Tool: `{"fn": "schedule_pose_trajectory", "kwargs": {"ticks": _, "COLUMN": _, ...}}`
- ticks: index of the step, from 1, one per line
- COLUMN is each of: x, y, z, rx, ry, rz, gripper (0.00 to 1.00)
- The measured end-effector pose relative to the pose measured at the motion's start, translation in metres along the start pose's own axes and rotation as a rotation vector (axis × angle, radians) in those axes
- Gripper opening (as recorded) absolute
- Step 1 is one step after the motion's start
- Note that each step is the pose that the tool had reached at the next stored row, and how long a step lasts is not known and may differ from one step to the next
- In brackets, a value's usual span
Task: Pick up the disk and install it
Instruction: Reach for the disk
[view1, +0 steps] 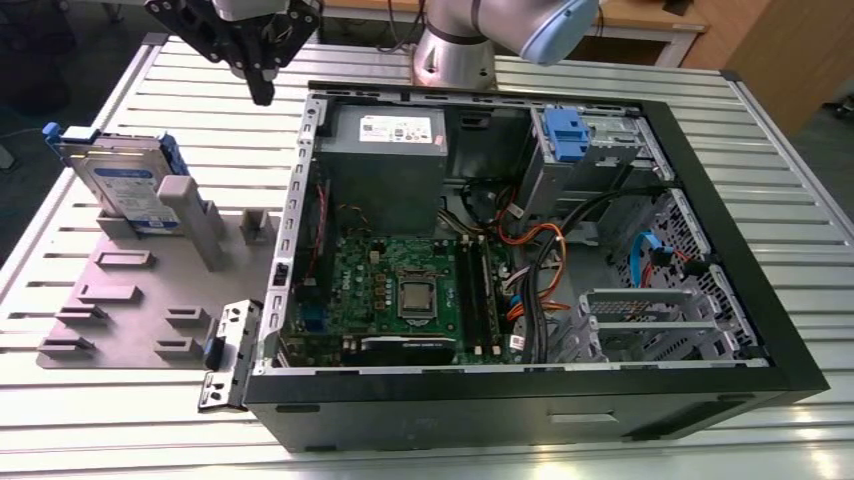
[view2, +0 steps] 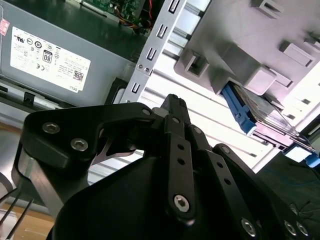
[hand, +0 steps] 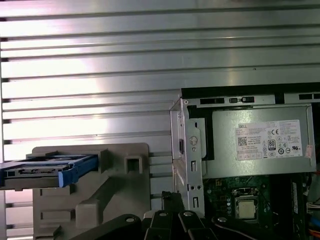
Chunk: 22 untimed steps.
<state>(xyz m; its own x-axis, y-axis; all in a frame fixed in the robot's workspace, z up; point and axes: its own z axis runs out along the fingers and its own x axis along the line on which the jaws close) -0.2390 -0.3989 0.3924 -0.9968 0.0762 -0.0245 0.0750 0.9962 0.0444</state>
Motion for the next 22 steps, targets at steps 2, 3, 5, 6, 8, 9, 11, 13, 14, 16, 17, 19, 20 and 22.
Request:
{"fn": "schedule_pose_trajectory", "kwargs": {"ticks": 2, "x": 0.0031, "y": -0.0002, "z": 0.0, "rx": 0.0, "ry": 0.0, "rz": 0.0, "gripper": 0.11}}
{"fn": "schedule_pose_trajectory", "kwargs": {"ticks": 3, "x": 0.0046, "y": -0.0003, "z": 0.0, "rx": 0.0, "ry": 0.0, "rz": 0.0, "gripper": 0.11}}
{"fn": "schedule_pose_trajectory", "kwargs": {"ticks": 5, "x": 0.0076, "y": -0.0006, "z": 0.0, "rx": 0.0, "ry": 0.0, "rz": 0.0, "gripper": 0.11}}
{"fn": "schedule_pose_trajectory", "kwargs": {"ticks": 6, "x": 0.0092, "y": -0.0007, "z": 0.0, "rx": 0.0, "ry": 0.0, "rz": 0.0, "gripper": 0.11}}
{"fn": "schedule_pose_trajectory", "kwargs": {"ticks": 8, "x": 0.0123, "y": -0.0009, "z": 0.0001, "rx": 0.0, "ry": 0.0, "rz": 0.0, "gripper": 0.11}}
{"fn": "schedule_pose_trajectory", "kwargs": {"ticks": 9, "x": 0.0138, "y": -0.001, "z": 0.0, "rx": 0.0, "ry": 0.0, "rz": 0.0, "gripper": 0.11}}
{"fn": "schedule_pose_trajectory", "kwargs": {"ticks": 11, "x": 0.0169, "y": -0.0013, "z": 0.0, "rx": 0.0001, "ry": 0.0001, "rz": 0.0, "gripper": 0.11}}
{"fn": "schedule_pose_trajectory", "kwargs": {"ticks": 13, "x": 0.02, "y": -0.0015, "z": 0.0, "rx": 0.0, "ry": 0.0, "rz": 0.0, "gripper": 0.11}}
{"fn": "schedule_pose_trajectory", "kwargs": {"ticks": 14, "x": 0.0216, "y": -0.0016, "z": 0.0, "rx": 0.0, "ry": 0.0, "rz": 0.0, "gripper": 0.11}}
{"fn": "schedule_pose_trajectory", "kwargs": {"ticks": 16, "x": 0.0249, "y": -0.0019, "z": 0.0, "rx": 0.0, "ry": 0.0, "rz": 0.0, "gripper": 0.11}}
{"fn": "schedule_pose_trajectory", "kwargs": {"ticks": 17, "x": 0.0266, "y": -0.002, "z": -0.0001, "rx": 0.0, "ry": 0.0001, "rz": 0.0, "gripper": 0.11}}
{"fn": "schedule_pose_trajectory", "kwargs": {"ticks": 19, "x": 0.0302, "y": -0.0023, "z": -0.0001, "rx": 0.0, "ry": 0.0, "rz": 0.0, "gripper": 0.11}}
{"fn": "schedule_pose_trajectory", "kwargs": {"ticks": 20, "x": 0.0319, "y": -0.0024, "z": -0.0001, "rx": 0.0, "ry": 0.0, "rz": 0.0, "gripper": 0.11}}
{"fn": "schedule_pose_trajectory", "kwargs": {"ticks": 22, "x": 0.0353, "y": -0.0027, "z": 0.0, "rx": 0.0, "ry": 0.0, "rz": 0.0, "gripper": 0.11}}
